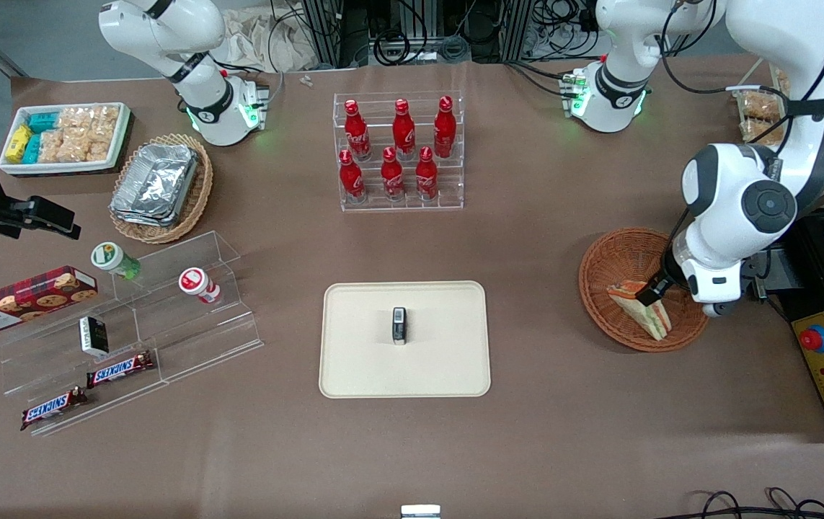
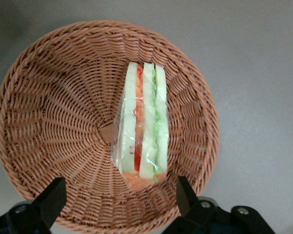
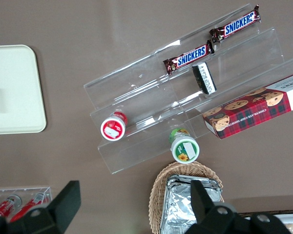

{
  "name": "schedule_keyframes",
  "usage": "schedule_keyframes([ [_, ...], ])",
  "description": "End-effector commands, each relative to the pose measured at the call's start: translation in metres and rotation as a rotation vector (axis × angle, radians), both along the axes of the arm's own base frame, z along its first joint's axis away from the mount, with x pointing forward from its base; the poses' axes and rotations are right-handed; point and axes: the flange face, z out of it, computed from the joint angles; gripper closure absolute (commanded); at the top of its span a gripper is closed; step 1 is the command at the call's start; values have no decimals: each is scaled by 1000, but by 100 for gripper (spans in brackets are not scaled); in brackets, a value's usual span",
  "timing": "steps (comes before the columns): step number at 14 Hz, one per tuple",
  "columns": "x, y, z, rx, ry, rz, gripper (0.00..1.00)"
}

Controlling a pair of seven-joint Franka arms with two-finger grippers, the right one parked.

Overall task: Place sandwich from basket to tray
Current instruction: 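Close the left gripper on the wrapped sandwich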

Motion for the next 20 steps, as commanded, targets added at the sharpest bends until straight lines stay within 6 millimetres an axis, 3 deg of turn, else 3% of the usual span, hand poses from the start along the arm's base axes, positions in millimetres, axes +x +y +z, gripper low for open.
schedule_keyframes([
  [1,1,1,-8,9,-29,45,0],
  [14,7,-1,-49,3,-38,74,1],
  [15,7,-1,-53,2,-38,73,9],
  [16,8,-1,-55,-1,-50,74,26],
  [19,8,-1,-57,0,-48,75,96],
  [20,8,-1,-57,-1,-48,76,100],
])
